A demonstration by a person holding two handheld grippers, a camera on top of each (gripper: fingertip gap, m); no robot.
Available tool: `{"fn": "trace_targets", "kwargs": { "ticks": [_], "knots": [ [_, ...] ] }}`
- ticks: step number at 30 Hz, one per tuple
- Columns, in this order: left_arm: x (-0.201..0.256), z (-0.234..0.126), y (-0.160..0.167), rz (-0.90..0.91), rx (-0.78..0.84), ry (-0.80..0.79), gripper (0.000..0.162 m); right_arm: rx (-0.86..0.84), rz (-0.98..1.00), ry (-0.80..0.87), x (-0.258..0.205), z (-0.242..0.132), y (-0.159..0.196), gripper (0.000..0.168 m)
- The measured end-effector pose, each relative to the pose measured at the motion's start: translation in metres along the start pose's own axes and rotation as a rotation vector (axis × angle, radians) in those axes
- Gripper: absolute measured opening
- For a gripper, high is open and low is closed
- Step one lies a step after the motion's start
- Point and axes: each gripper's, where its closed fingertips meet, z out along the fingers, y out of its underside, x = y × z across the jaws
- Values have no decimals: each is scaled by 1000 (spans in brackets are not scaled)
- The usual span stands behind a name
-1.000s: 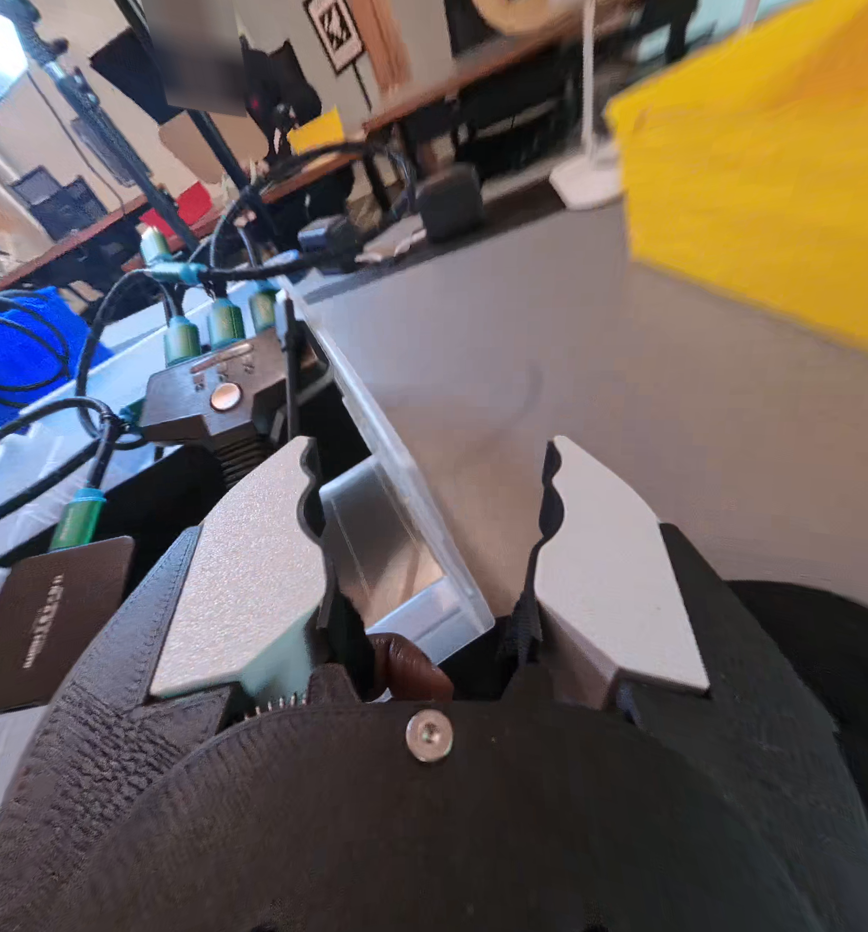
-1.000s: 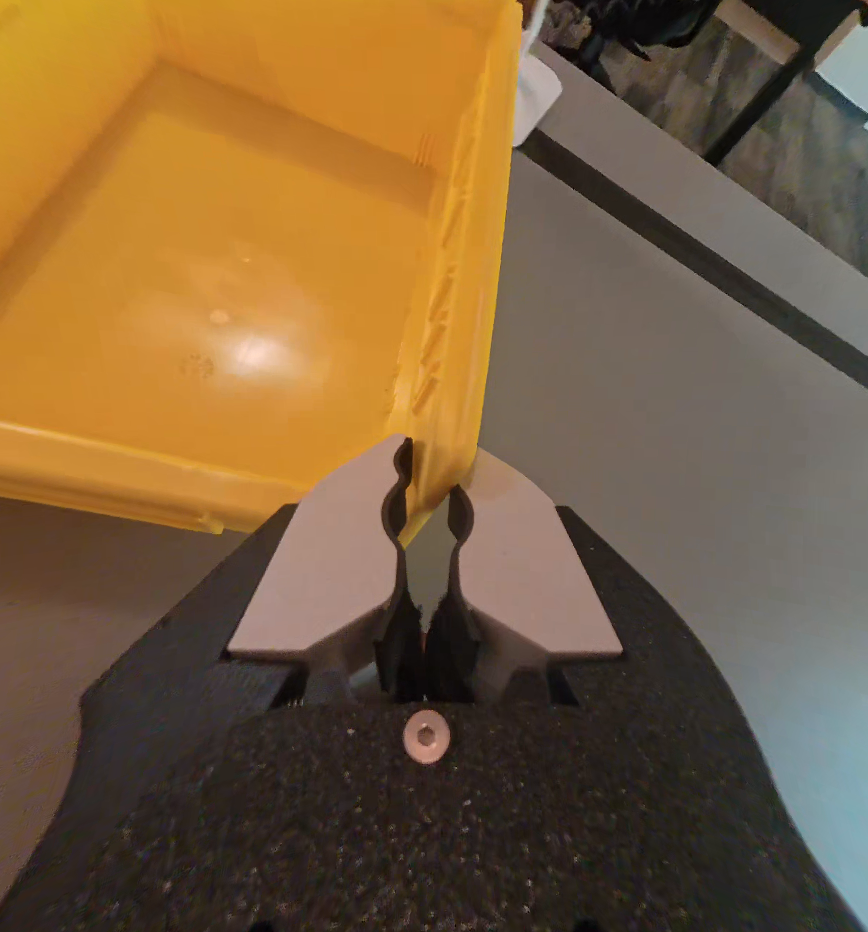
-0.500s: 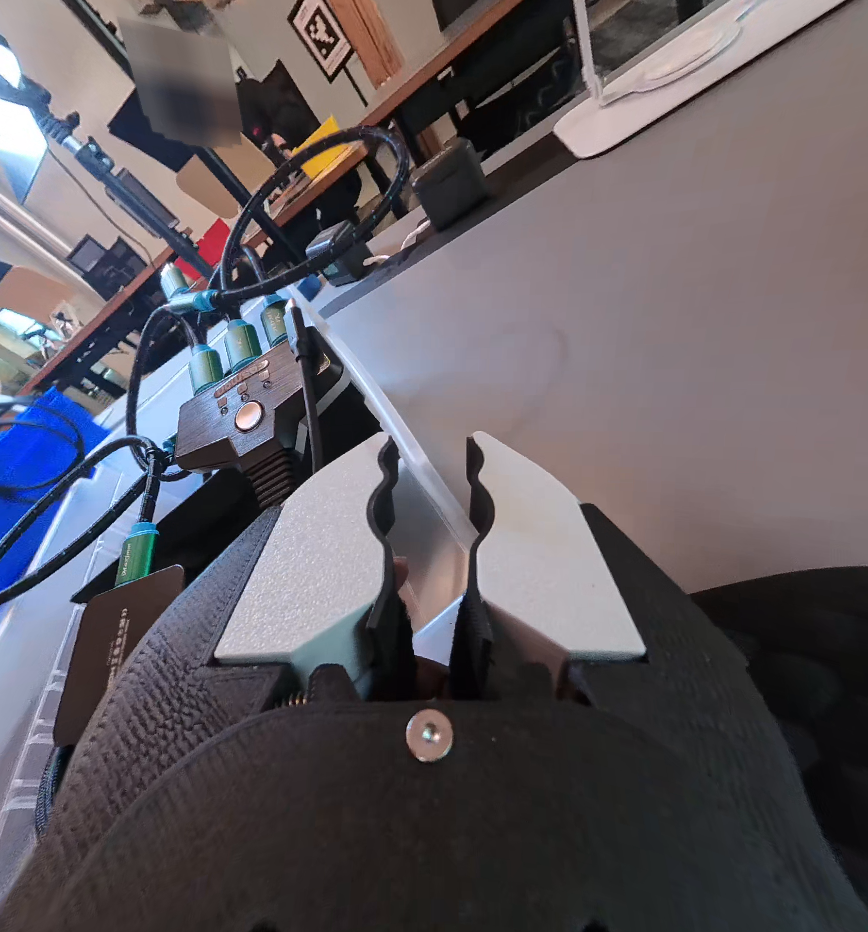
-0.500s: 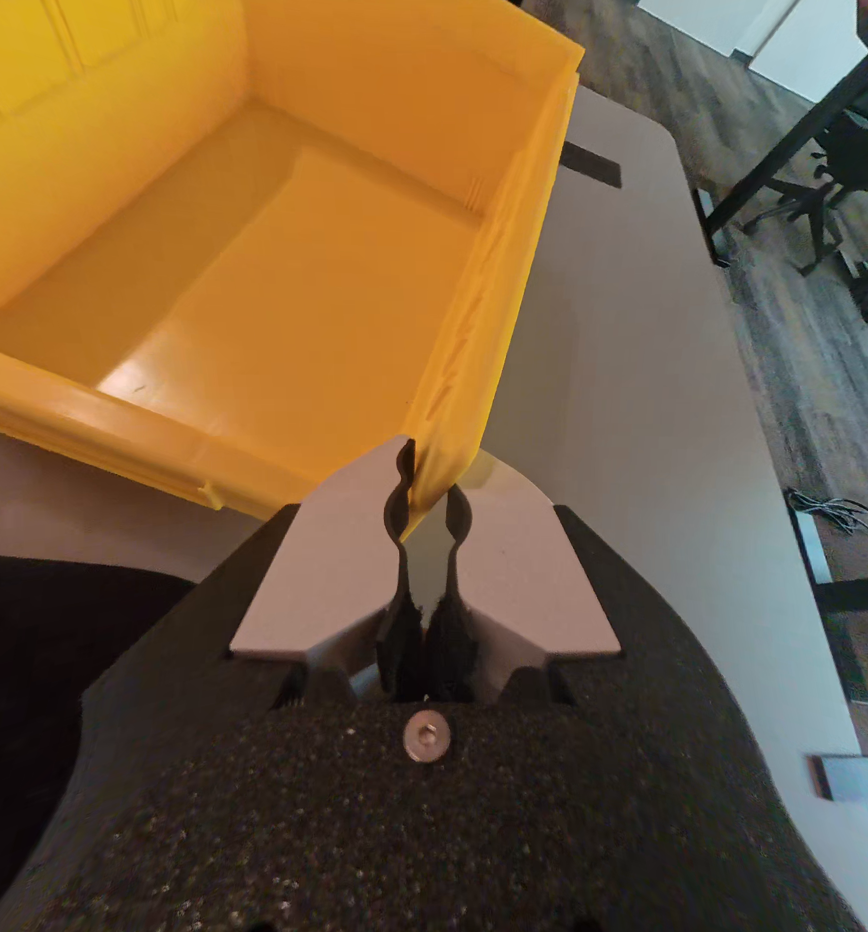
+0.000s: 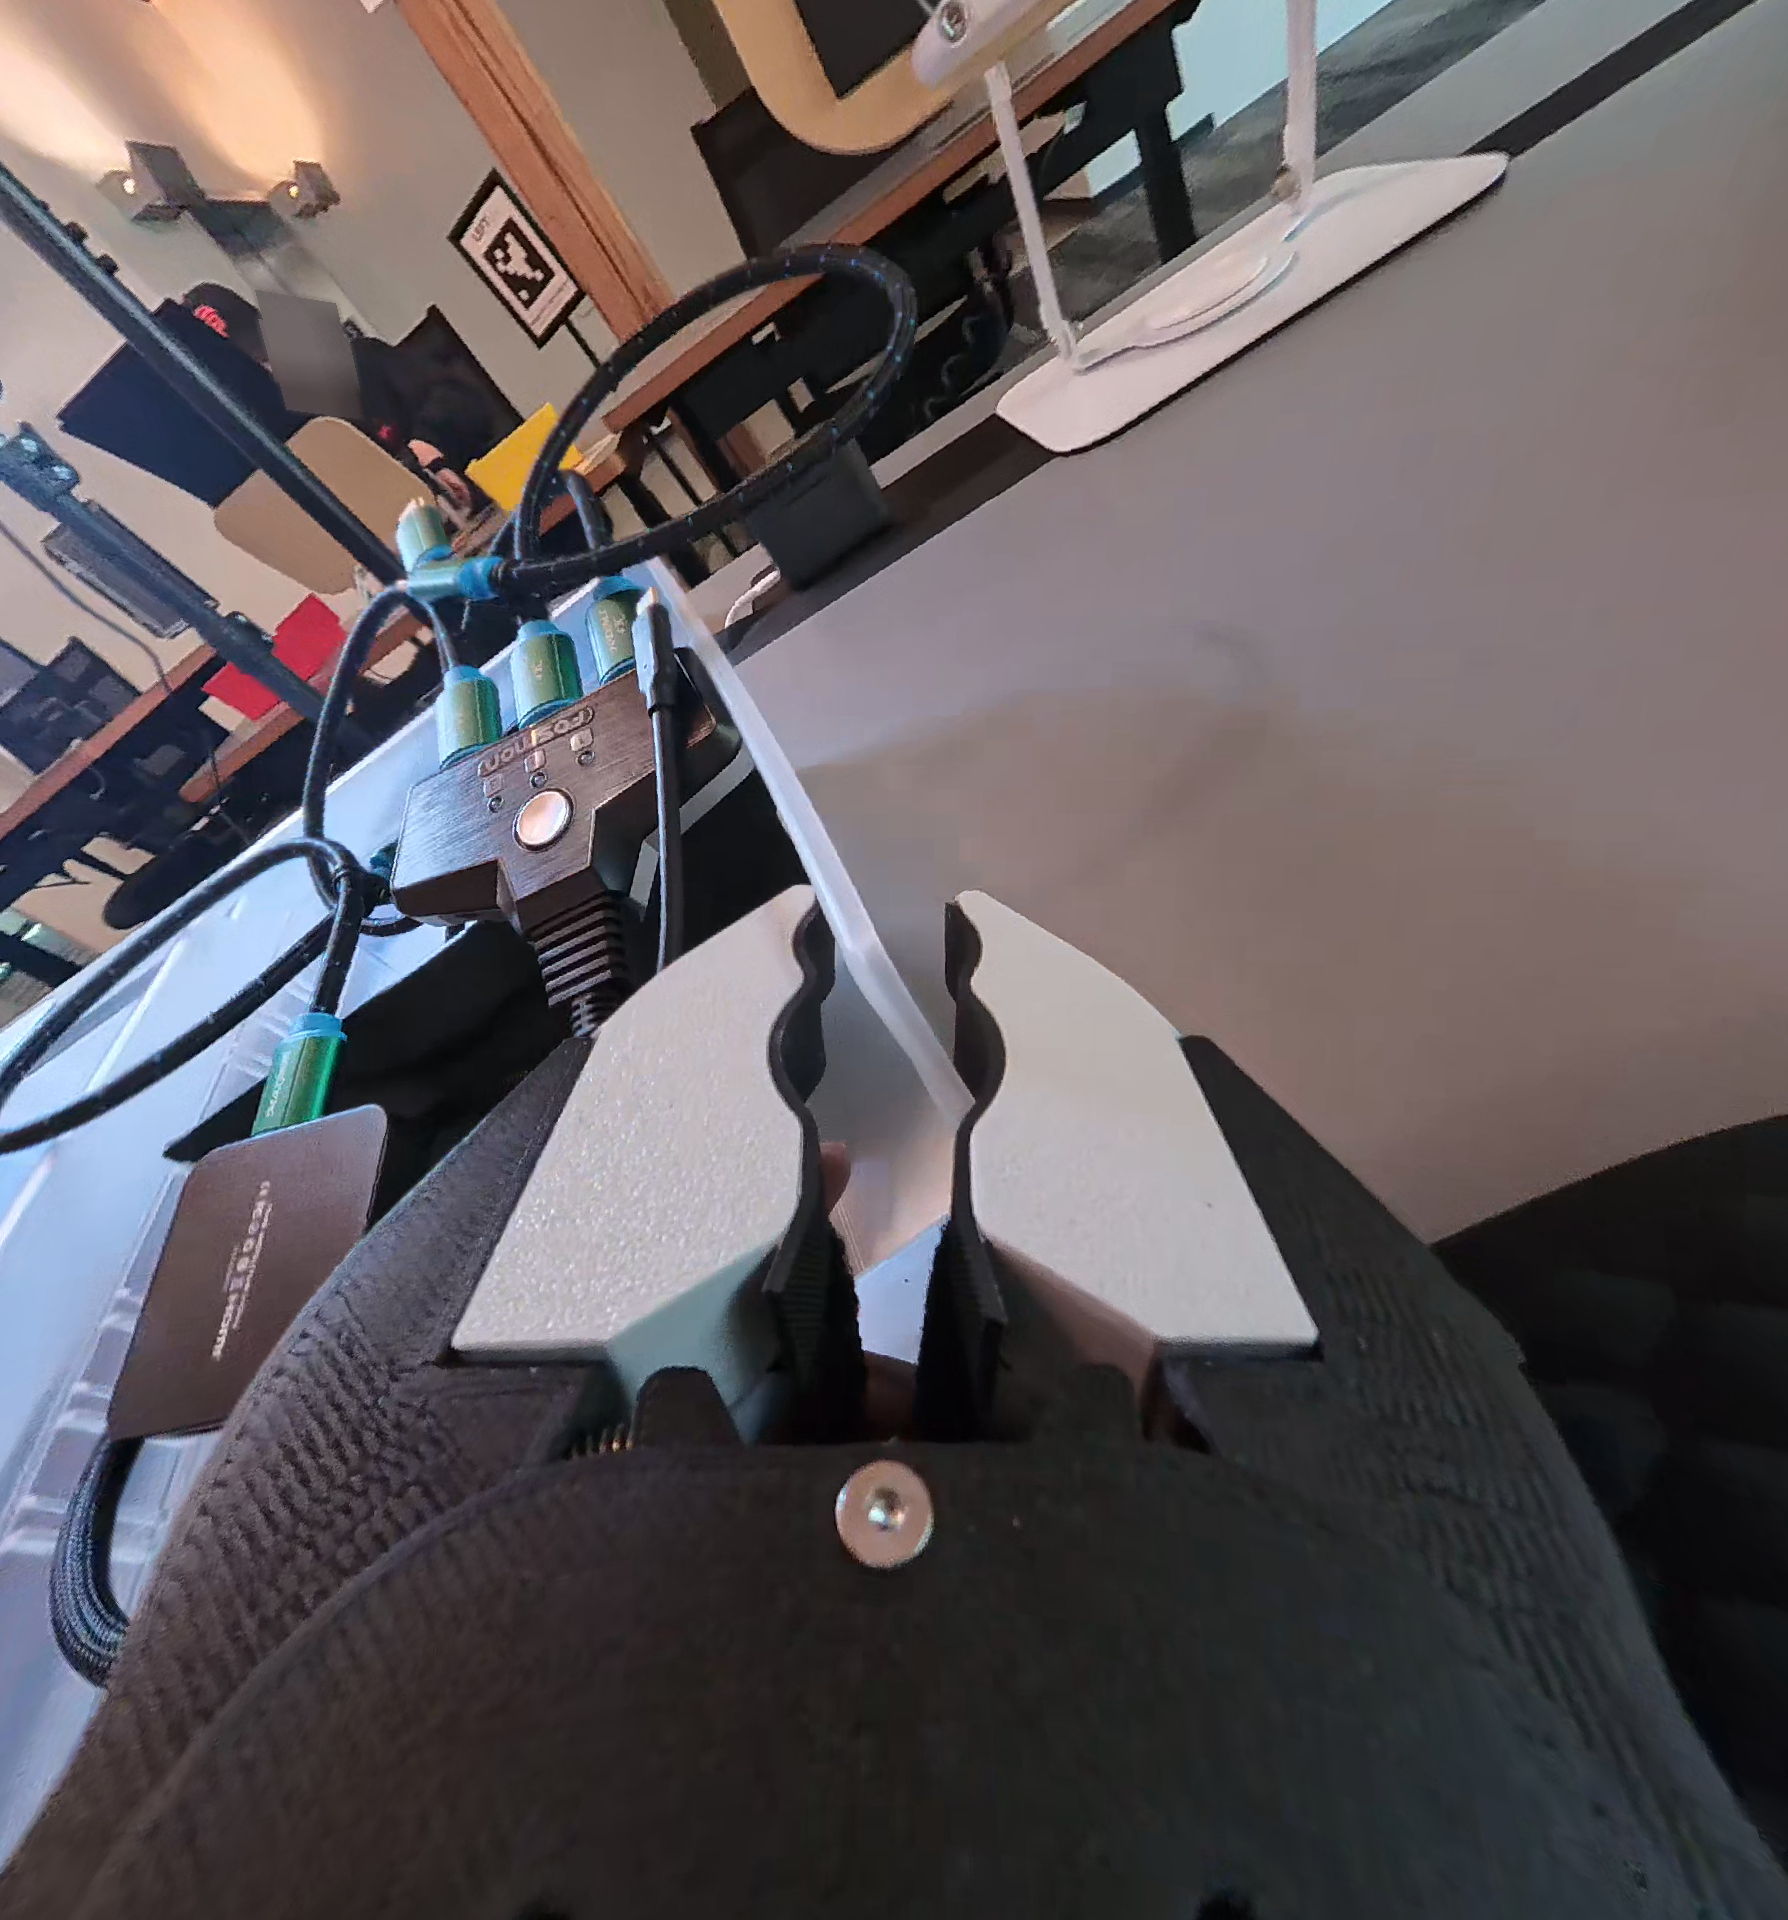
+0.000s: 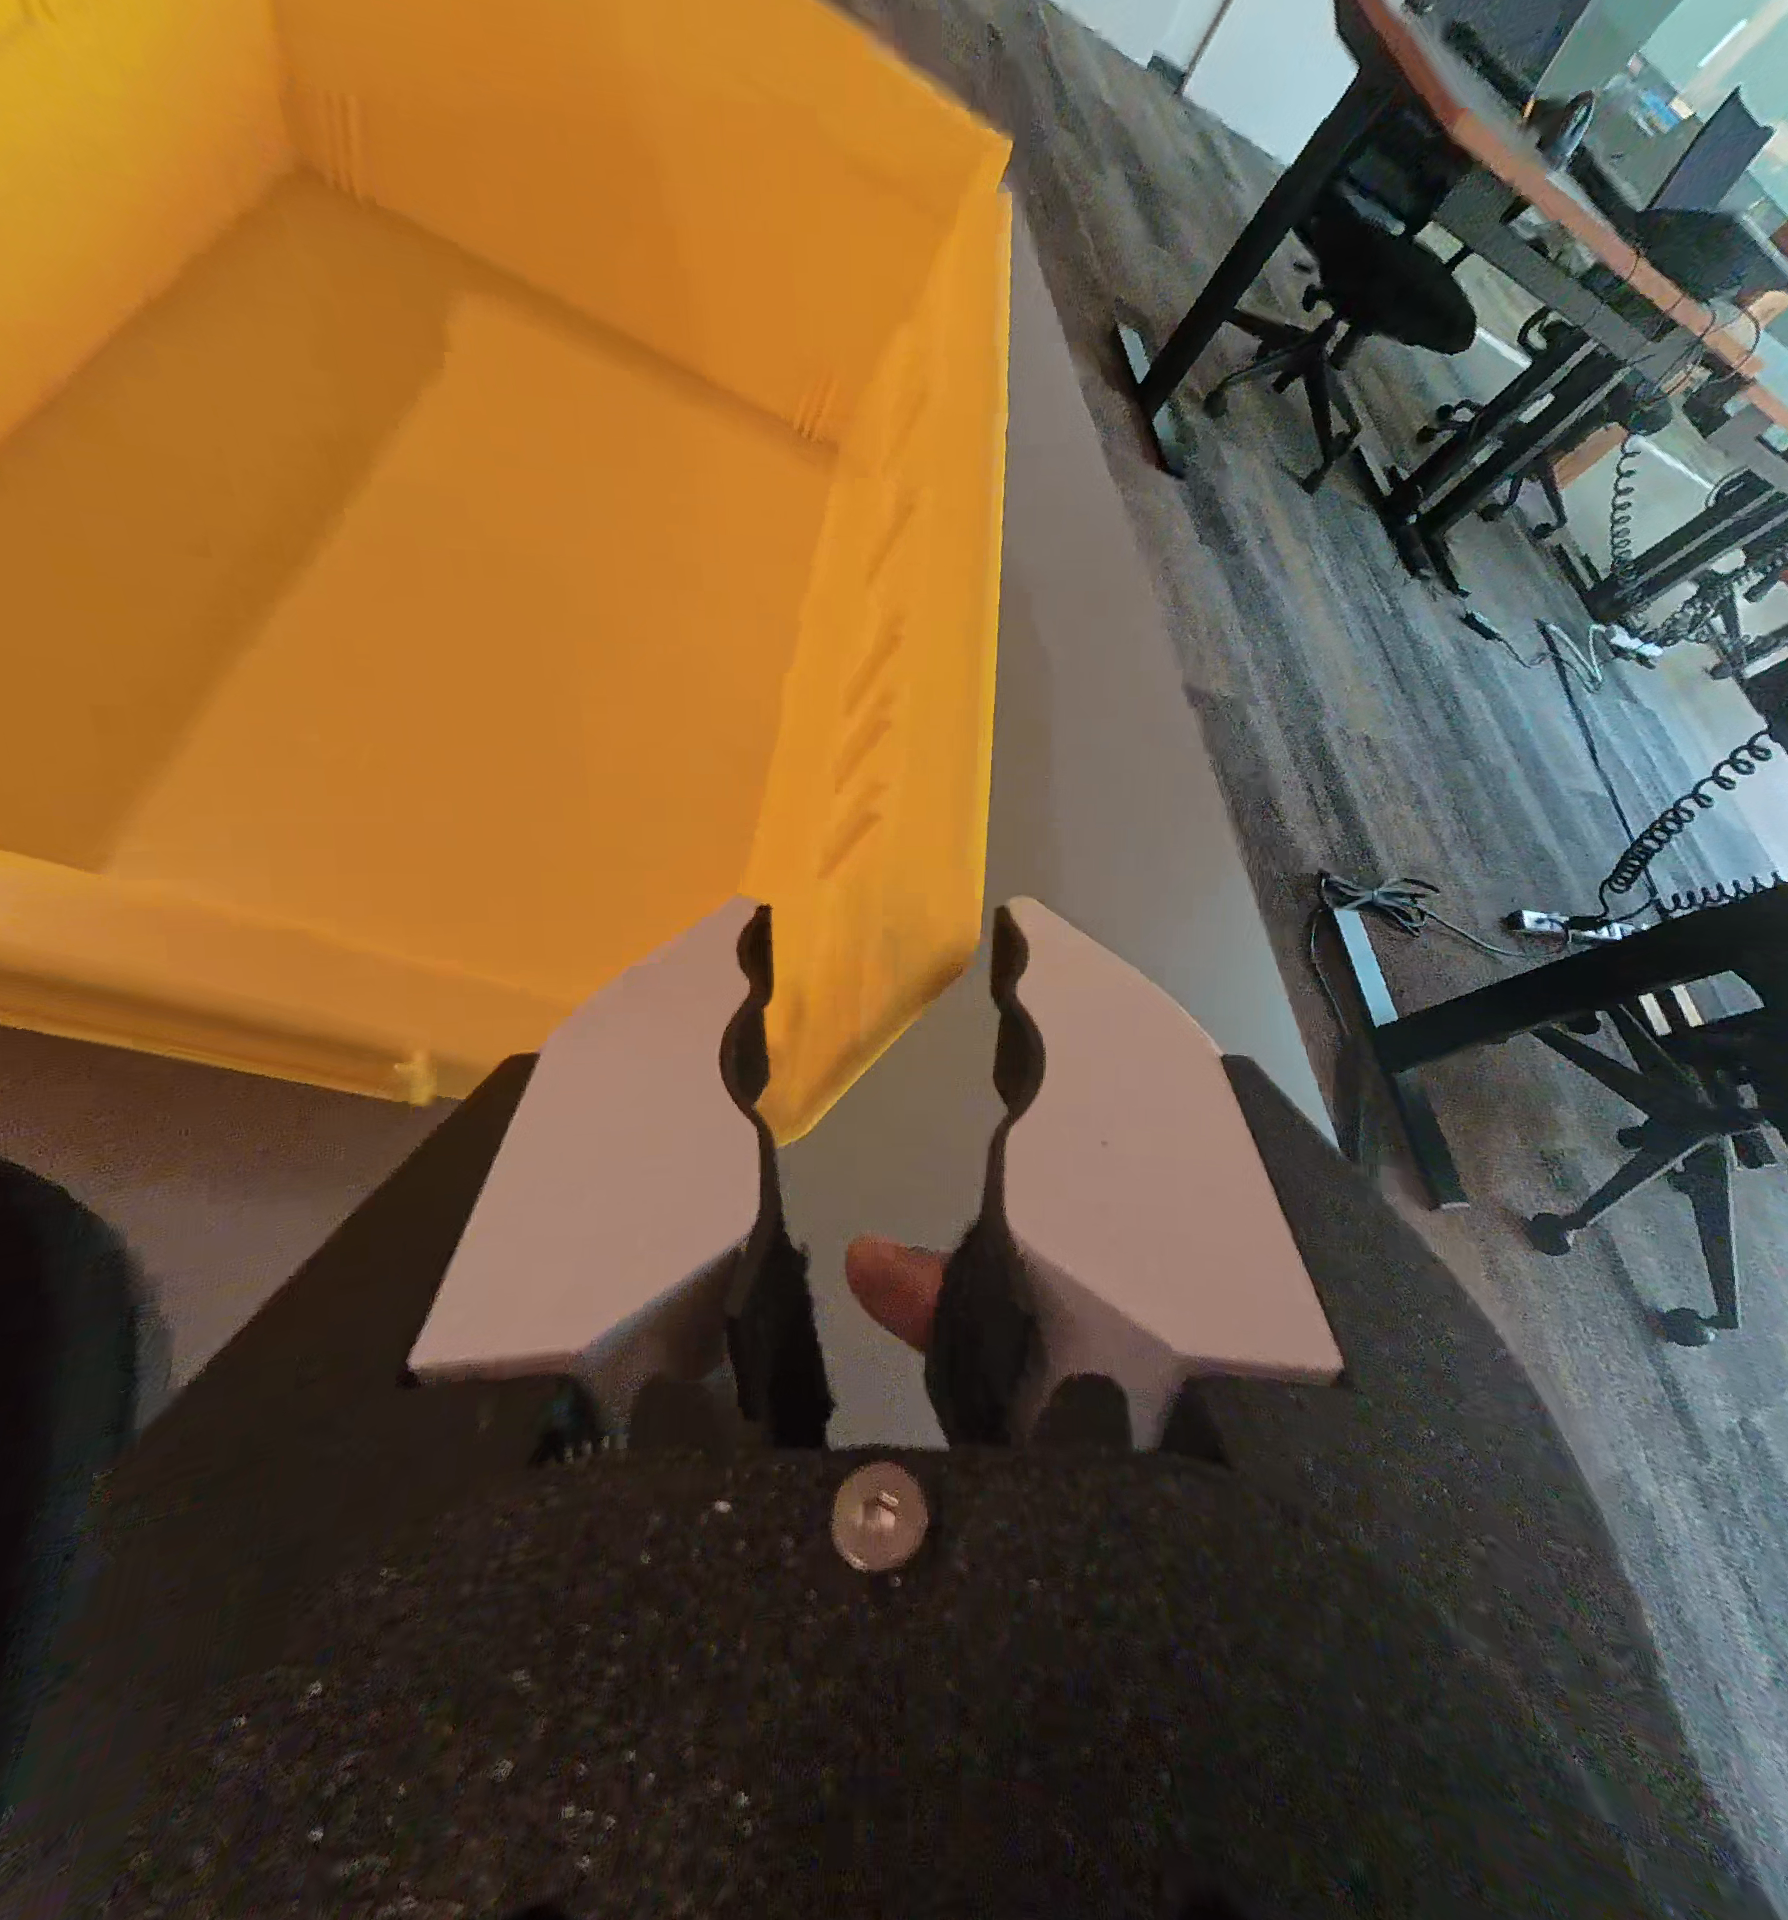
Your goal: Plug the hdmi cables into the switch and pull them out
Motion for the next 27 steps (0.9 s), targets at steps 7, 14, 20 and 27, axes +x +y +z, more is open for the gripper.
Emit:
{"fn": "trace_targets", "kwargs": {
  "ticks": [7,14,20,27],
  "knots": [
    [0,-19,-21,-91,131,46,41,696,33,-238,-63,-93,-137,55],
    [-101,-63,-81,-378,380,-64,47,1027,-131,-1112,-254,-164,-159,77],
    [-176,-64,-69,-336,207,-88,68,751,-252,-1476,-320,-165,-114,119],
    [-157,-21,43,-378,-216,46,86,880,-83,-1406,-303,-159,-135,109]
  ]
}}
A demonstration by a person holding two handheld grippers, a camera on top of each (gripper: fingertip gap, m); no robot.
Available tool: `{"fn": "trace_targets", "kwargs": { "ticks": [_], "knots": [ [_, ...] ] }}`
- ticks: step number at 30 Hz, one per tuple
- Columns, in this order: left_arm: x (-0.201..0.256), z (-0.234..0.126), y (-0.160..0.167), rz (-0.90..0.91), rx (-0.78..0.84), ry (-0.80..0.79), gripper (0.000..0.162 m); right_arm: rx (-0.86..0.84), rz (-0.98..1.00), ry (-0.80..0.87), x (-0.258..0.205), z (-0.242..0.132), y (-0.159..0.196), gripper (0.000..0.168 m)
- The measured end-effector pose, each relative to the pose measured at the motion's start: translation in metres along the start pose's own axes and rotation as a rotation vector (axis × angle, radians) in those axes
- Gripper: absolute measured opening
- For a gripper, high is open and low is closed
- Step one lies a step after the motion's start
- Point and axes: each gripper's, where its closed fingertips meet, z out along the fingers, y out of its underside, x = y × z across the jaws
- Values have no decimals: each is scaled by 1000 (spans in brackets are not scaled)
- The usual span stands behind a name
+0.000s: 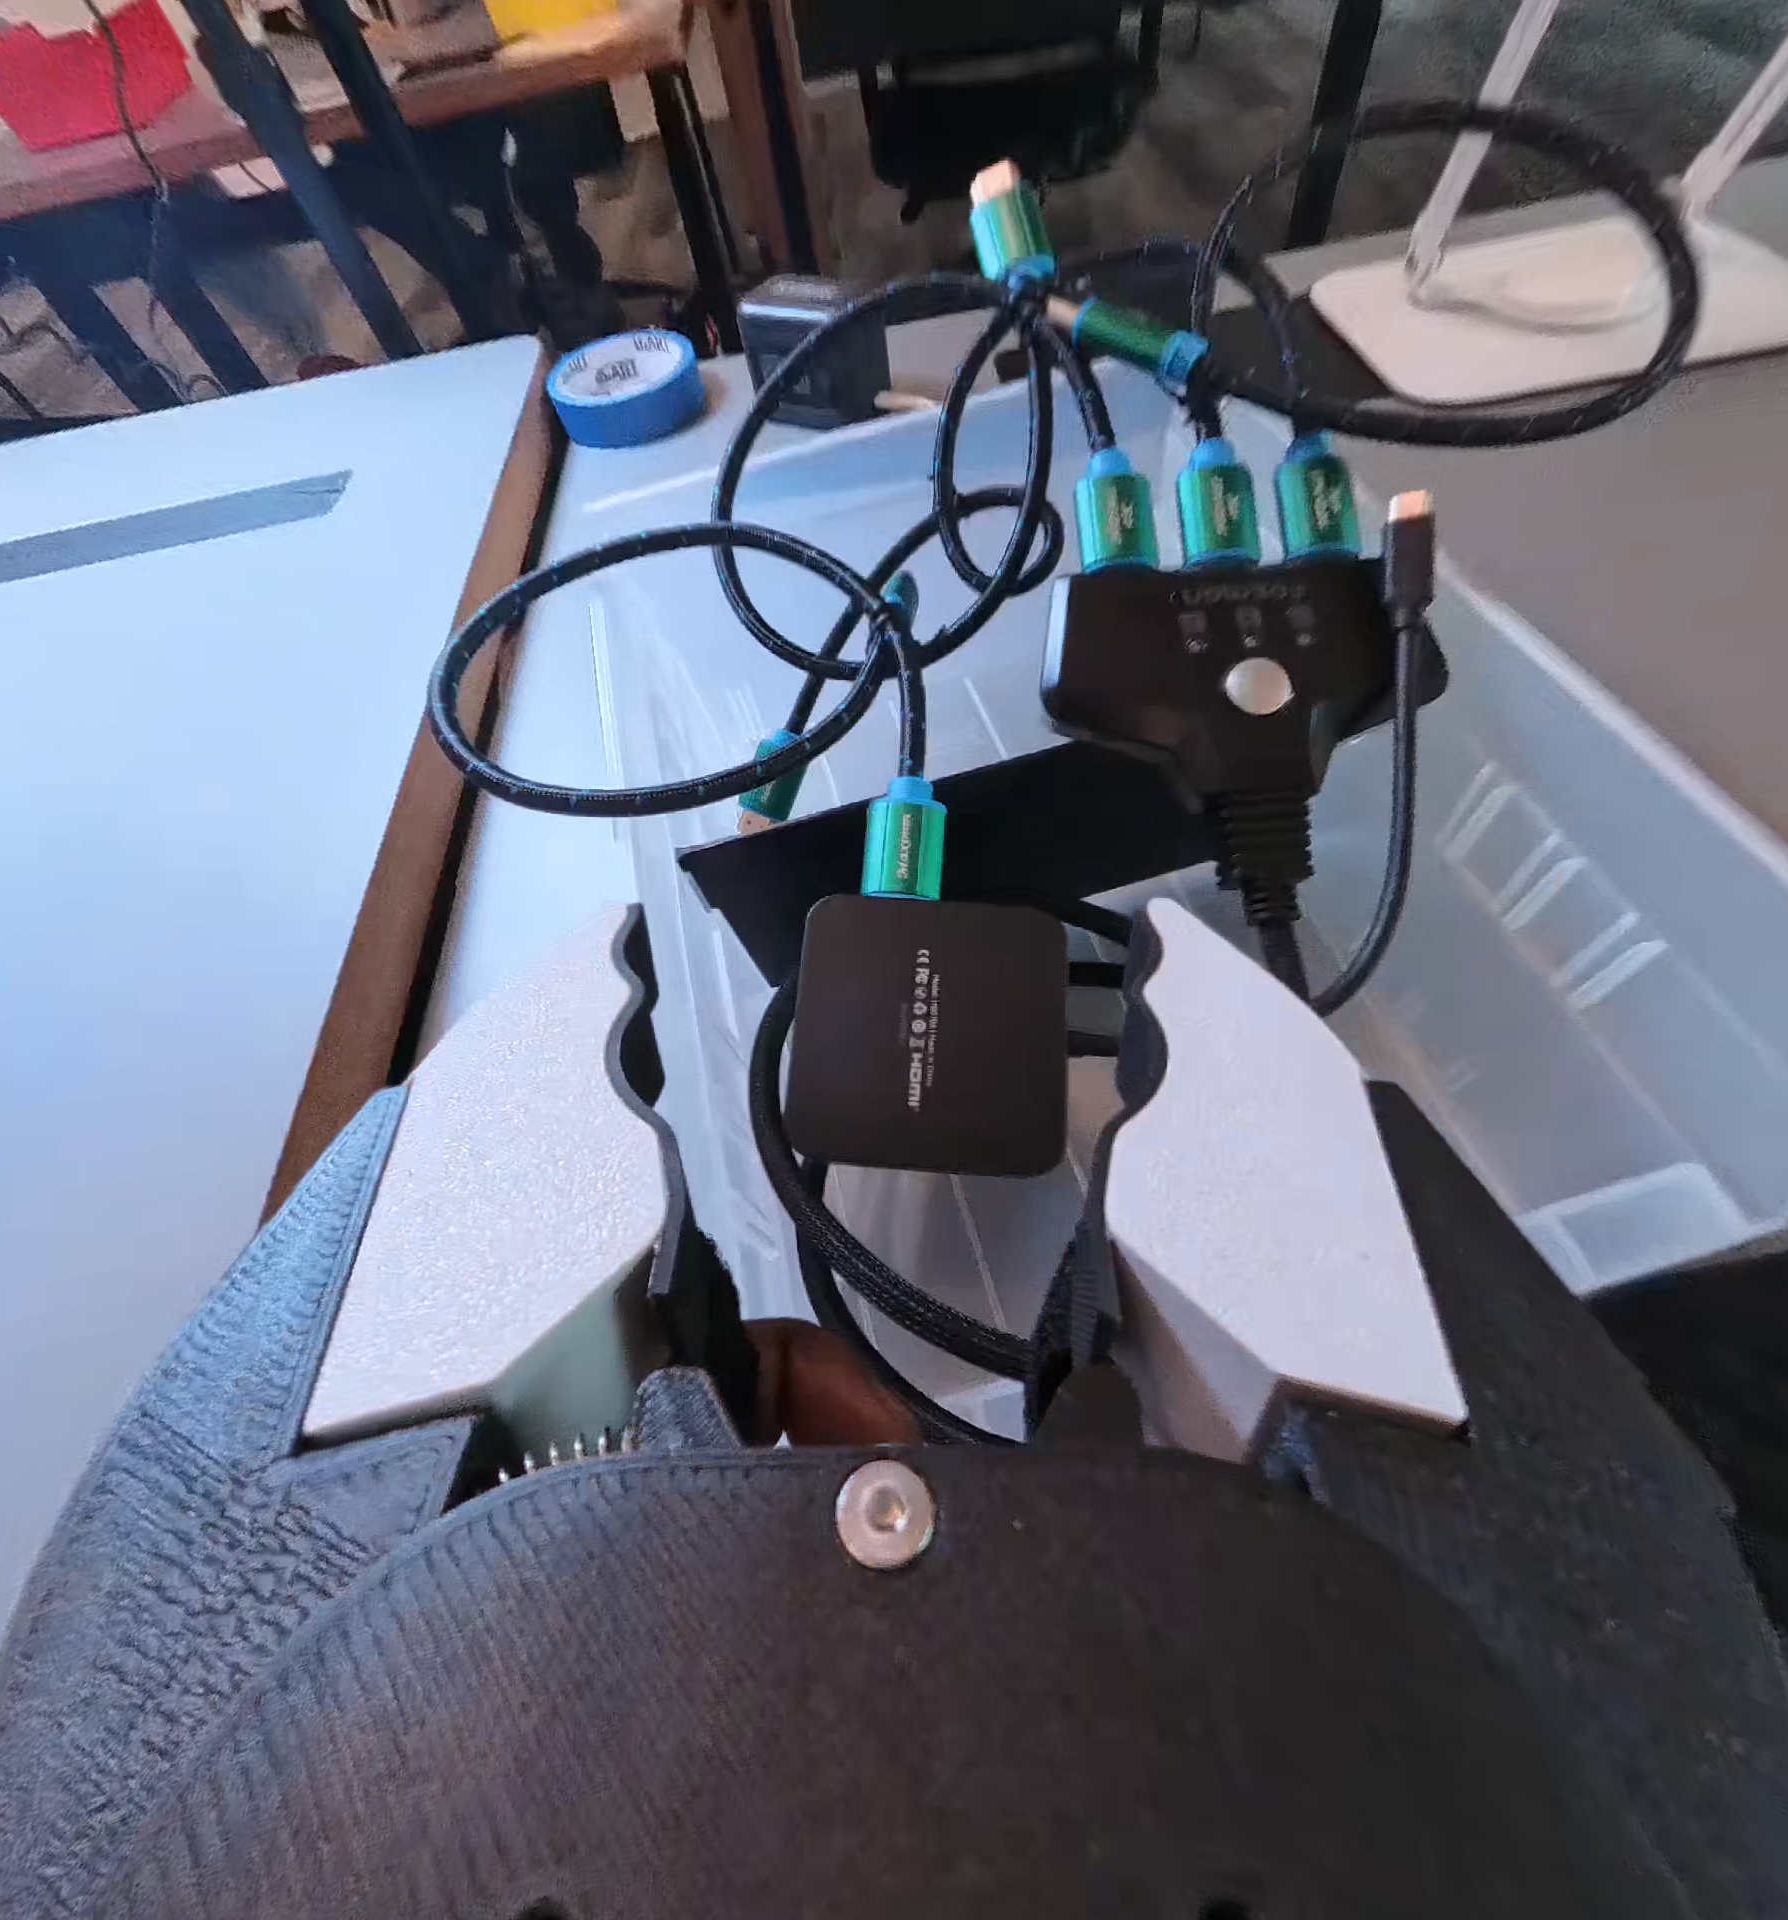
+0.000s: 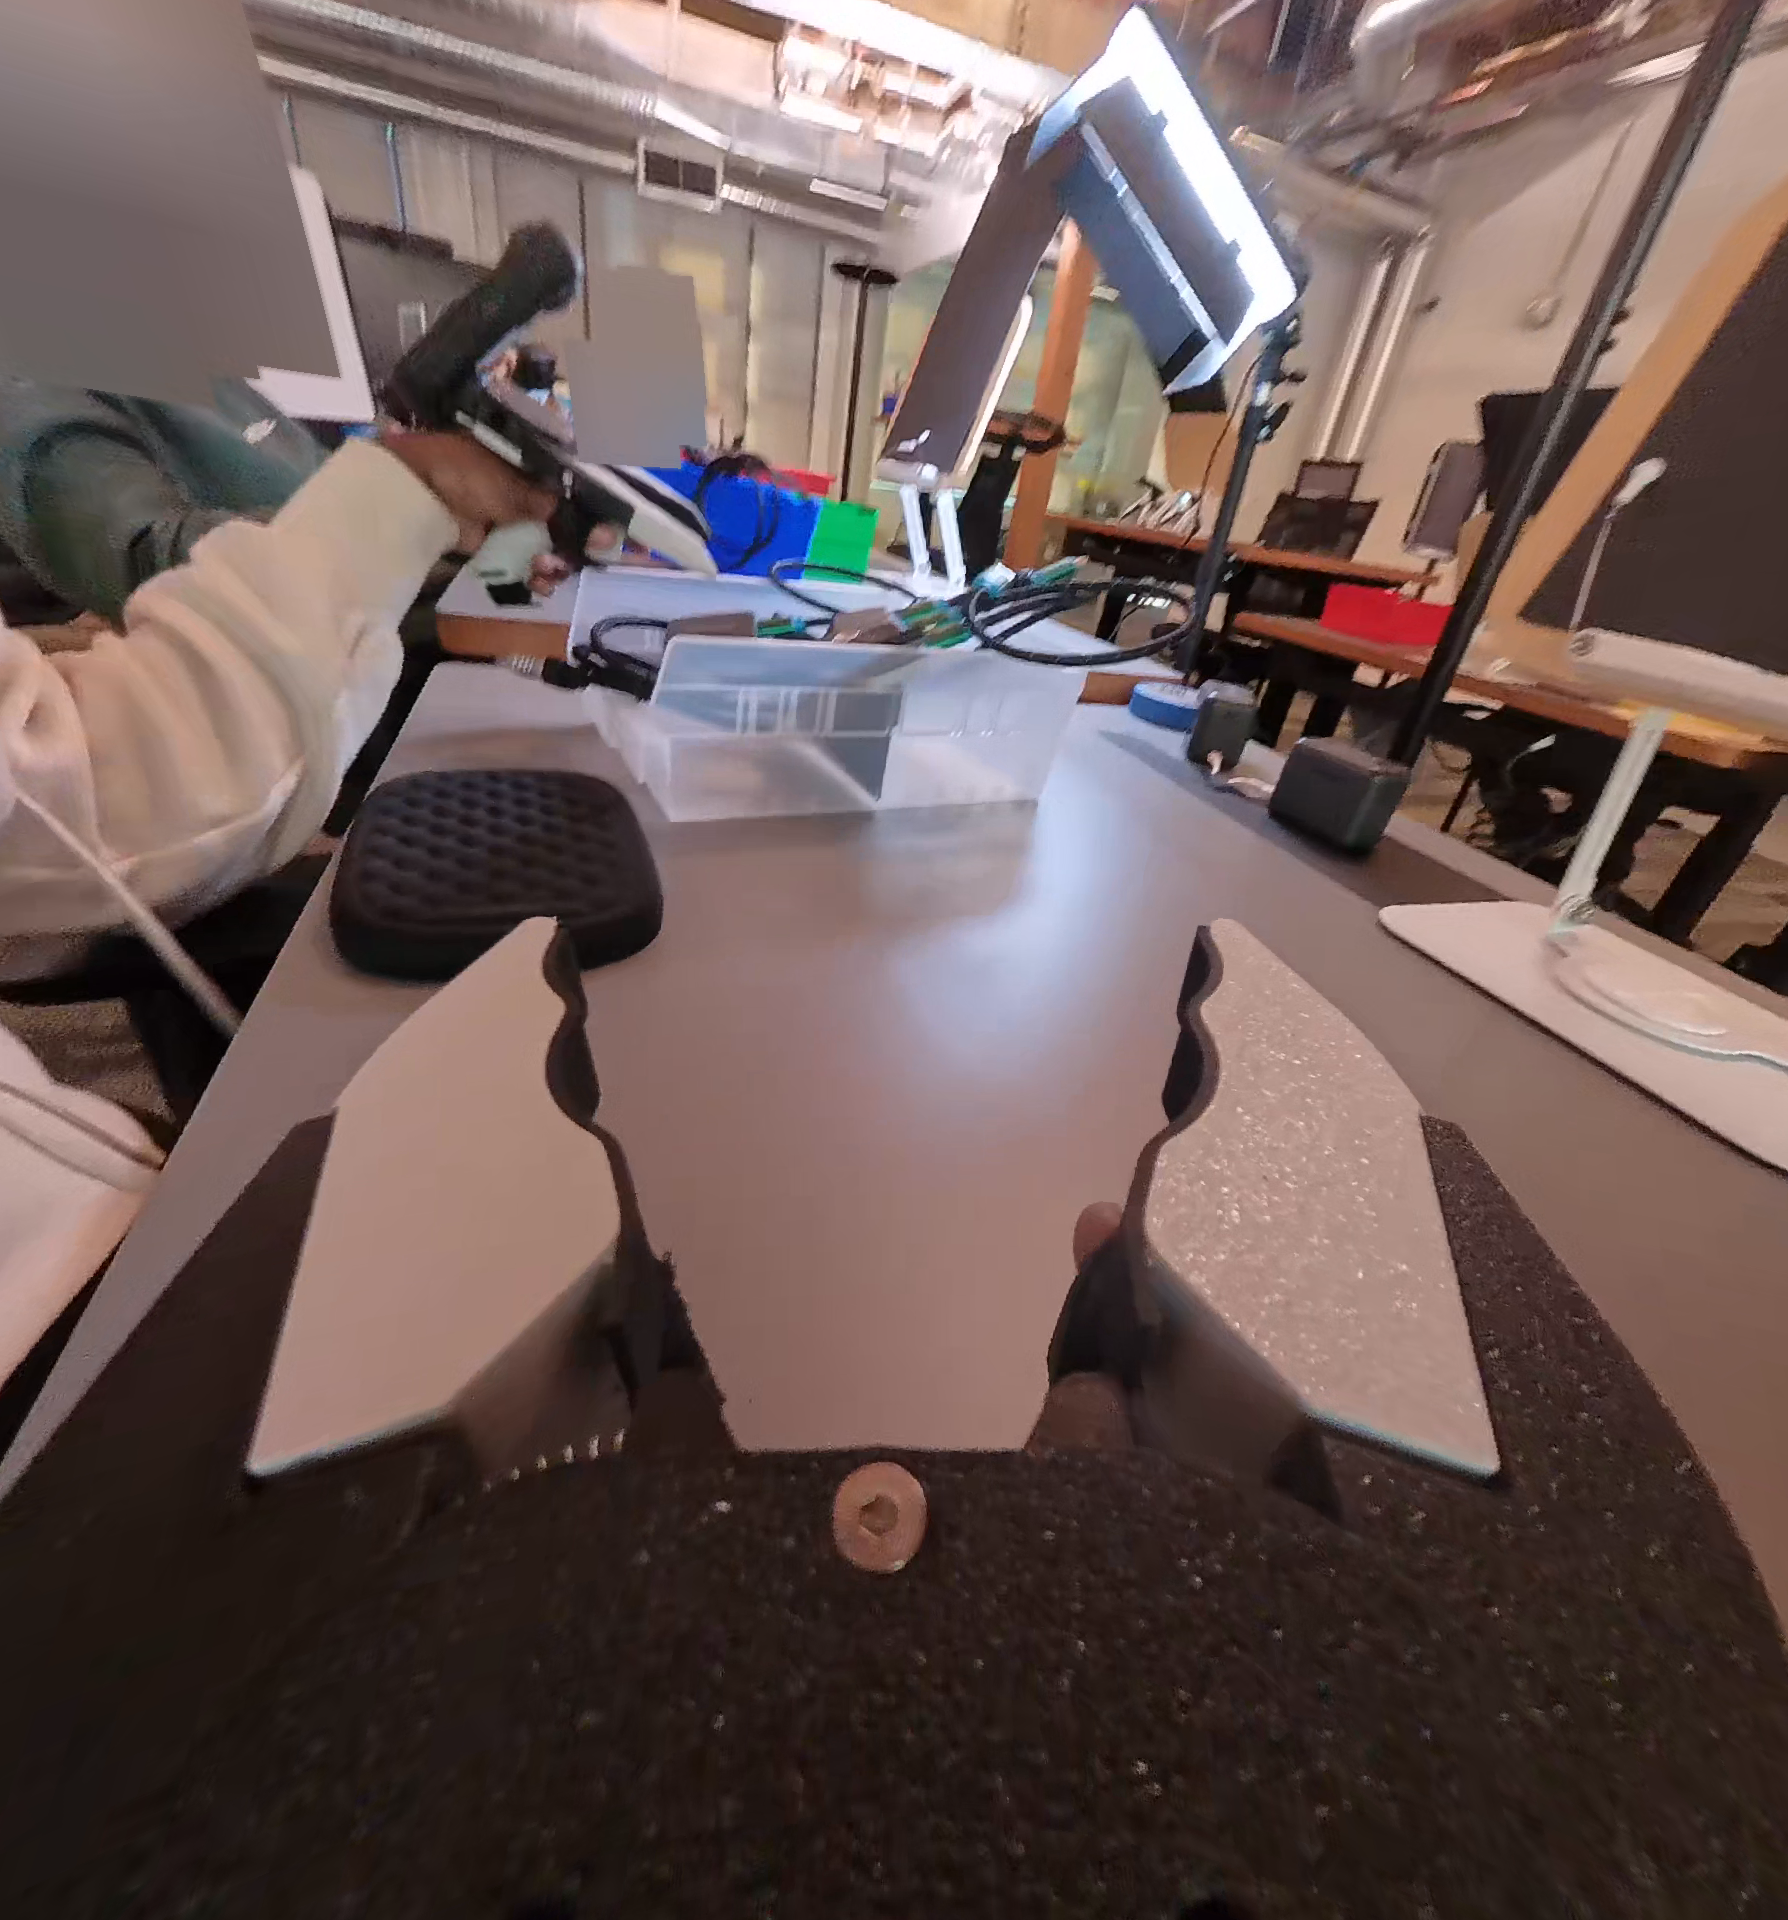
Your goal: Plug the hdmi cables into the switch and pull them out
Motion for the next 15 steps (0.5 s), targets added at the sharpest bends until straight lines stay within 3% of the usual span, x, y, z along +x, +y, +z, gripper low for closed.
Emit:
{"fn": "trace_targets", "kwargs": {
  "ticks": [8,15],
  "knots": [
    [20,11,31,257,-193,49,88,2,-2,5,1,-1,1,103],
    [14,22,54,380,-403,-33,88,-7,-22,0,-2,-1,1,99]
  ]
}}
